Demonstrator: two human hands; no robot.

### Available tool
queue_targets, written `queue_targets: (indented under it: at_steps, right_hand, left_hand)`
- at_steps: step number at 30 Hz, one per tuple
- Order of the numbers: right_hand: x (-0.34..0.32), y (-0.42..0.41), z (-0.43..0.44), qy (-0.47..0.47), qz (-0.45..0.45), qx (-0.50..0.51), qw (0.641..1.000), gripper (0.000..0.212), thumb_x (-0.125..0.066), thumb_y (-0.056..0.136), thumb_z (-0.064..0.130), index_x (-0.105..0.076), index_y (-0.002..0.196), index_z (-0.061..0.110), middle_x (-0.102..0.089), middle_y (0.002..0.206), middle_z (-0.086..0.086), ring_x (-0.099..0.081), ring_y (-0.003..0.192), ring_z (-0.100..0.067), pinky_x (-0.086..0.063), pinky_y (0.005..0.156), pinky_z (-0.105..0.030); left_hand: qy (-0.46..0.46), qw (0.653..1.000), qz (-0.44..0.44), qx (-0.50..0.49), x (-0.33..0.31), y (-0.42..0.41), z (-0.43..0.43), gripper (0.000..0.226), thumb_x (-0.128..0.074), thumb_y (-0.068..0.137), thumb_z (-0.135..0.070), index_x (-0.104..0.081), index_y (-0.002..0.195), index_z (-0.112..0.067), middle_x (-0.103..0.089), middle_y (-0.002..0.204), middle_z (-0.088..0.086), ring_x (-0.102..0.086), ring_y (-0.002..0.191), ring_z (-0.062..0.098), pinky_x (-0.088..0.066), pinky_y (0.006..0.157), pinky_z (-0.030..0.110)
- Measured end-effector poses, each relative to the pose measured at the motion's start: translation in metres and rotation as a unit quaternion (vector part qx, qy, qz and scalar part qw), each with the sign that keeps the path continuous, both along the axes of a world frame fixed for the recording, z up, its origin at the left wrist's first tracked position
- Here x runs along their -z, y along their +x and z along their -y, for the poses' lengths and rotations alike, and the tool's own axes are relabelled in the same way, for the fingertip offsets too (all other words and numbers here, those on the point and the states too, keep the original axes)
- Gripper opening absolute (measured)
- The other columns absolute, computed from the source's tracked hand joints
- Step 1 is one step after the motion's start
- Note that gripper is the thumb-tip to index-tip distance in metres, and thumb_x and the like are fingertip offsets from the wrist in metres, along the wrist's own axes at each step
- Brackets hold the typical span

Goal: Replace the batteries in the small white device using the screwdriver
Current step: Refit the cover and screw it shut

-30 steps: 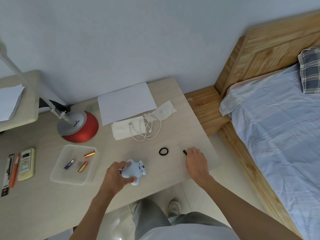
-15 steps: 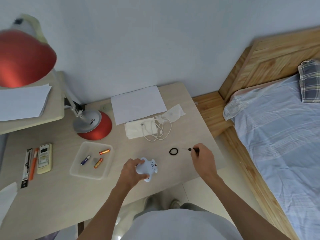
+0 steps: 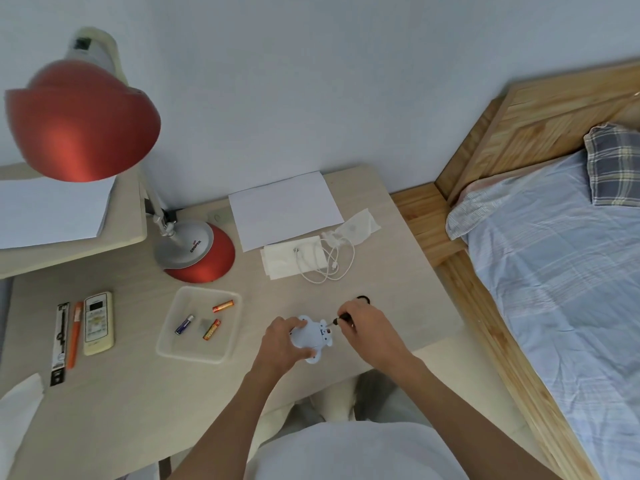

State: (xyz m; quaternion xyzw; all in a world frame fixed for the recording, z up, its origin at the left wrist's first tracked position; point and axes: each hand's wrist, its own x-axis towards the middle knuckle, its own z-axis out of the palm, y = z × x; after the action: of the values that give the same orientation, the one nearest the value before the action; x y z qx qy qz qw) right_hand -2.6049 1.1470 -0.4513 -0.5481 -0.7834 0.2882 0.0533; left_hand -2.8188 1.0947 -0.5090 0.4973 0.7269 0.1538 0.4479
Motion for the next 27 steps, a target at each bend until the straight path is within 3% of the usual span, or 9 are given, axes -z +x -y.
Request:
queue_targets:
  at_steps: [19, 23, 27]
  right_hand:
    - [0.023, -0.006, -0.009, -0.053, 0.061, -0.052, 0.995, 0.015, -0.046, 0.111, 0.022, -0.059, 0.11, 0.016, -0.062, 0.104, 0.0, -0.063, 0.087, -0.021, -0.056, 0.081, -0.041]
    - [0.027, -0.004, -0.007, -0.075, 0.044, -0.048, 0.995, 0.01, -0.047, 0.109, 0.018, -0.054, 0.102, 0.019, -0.061, 0.092, 0.0, -0.06, 0.079, -0.021, -0.052, 0.073, -0.04]
    - [0.026, -0.001, -0.011, -0.084, 0.026, -0.059, 0.994, 0.009, -0.05, 0.108, 0.015, -0.053, 0.101, 0.018, -0.06, 0.094, 0.001, -0.059, 0.081, -0.021, -0.052, 0.076, -0.041]
  left_hand:
    - [-0.015, 1.0, -0.004, -0.013, 0.001, 0.002, -0.001, 0.079, -0.1, 0.07, -0.032, -0.065, 0.14, -0.022, -0.058, 0.125, 0.009, -0.06, 0.116, 0.026, -0.054, 0.101, 0.04]
    - [-0.016, 1.0, -0.006, -0.018, 0.0, 0.005, -0.001, 0.078, -0.1, 0.069, -0.033, -0.065, 0.139, -0.024, -0.057, 0.126, 0.007, -0.059, 0.116, 0.024, -0.053, 0.1, 0.037]
    - [-0.014, 1.0, -0.005, -0.025, -0.001, 0.007, 0.0, 0.078, -0.1, 0.069, -0.03, -0.065, 0.139, -0.022, -0.056, 0.125, 0.007, -0.06, 0.116, 0.026, -0.054, 0.1, 0.039]
